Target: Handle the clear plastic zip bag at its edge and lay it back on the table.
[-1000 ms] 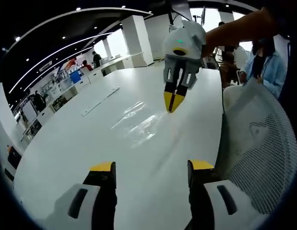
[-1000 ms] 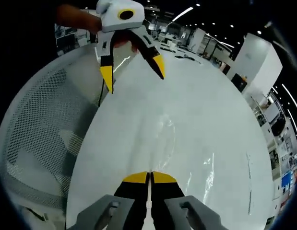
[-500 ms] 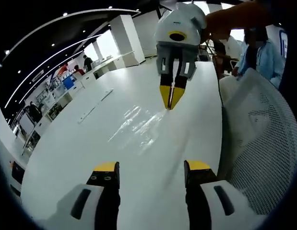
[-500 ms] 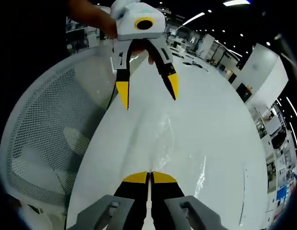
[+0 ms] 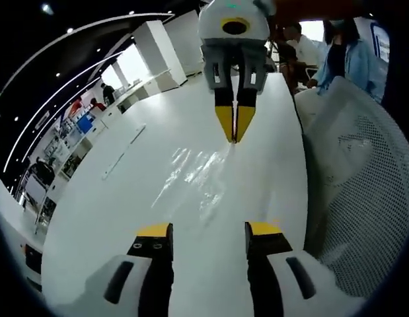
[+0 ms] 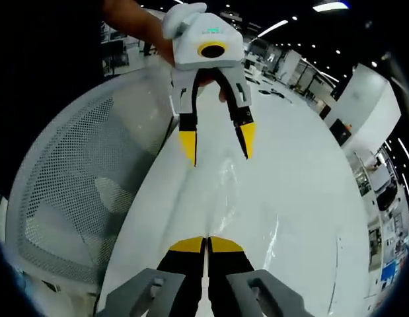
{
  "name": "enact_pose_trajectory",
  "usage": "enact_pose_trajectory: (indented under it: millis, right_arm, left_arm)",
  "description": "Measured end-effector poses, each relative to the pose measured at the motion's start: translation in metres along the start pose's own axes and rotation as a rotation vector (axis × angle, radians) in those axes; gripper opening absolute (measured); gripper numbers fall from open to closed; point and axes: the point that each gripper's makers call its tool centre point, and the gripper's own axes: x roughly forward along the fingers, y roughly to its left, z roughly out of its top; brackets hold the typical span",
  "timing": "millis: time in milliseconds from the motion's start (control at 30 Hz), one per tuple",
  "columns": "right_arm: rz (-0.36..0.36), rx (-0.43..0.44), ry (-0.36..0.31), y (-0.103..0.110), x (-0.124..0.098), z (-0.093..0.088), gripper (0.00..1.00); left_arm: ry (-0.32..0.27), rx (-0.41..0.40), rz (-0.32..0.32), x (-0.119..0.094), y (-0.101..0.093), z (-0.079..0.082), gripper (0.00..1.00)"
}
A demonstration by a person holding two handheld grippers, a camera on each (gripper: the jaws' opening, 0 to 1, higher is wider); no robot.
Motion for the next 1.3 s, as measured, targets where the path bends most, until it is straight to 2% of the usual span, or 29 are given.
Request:
enact_pose_trajectory:
  millis: [133, 267, 500, 733, 833, 933, 1100, 1300]
  right_arm:
    - [0.001, 0.006, -0.010, 0.000, -0.002, 0.003, 0.00]
    - [0.000, 0.018, -0.018, -0.001, -0.004, 0.005, 0.00]
    - [-0.004, 0.042, -0.024, -0.002, -0.008, 0.004, 0.00]
    - [-0.009, 0.089, -0.026, -0.002, -0.011, 0.003, 0.00]
    - [-0.007, 0.126, -0.033, -0.001, -0.011, 0.002, 0.00]
    - [-0.010, 0.128, -0.033, -0.001, -0.011, 0.002, 0.01]
    - [-0.008, 0.178, -0.060, 0.000, -0.008, 0.010, 0.07]
    - [-0.011, 0.179, -0.088, -0.003, 0.000, 0.023, 0.08]
  left_arm:
    - [0.000, 0.029, -0.010, 0.000, -0.002, 0.002, 0.26]
    - [0.012, 0.061, -0.019, 0.001, -0.003, 0.000, 0.20]
    - [0.022, 0.067, -0.046, 0.001, -0.008, -0.001, 0.06]
    - [0.015, 0.066, -0.076, 0.002, -0.014, 0.001, 0.00]
    - [0.020, 0.078, -0.091, 0.003, -0.017, 0.001, 0.00]
    - [0.015, 0.080, -0.102, 0.003, -0.018, 0.002, 0.00]
    - [0.005, 0.061, -0.127, 0.006, -0.021, 0.004, 0.00]
    - [-0.002, 0.052, -0.138, 0.007, -0.023, 0.011, 0.00]
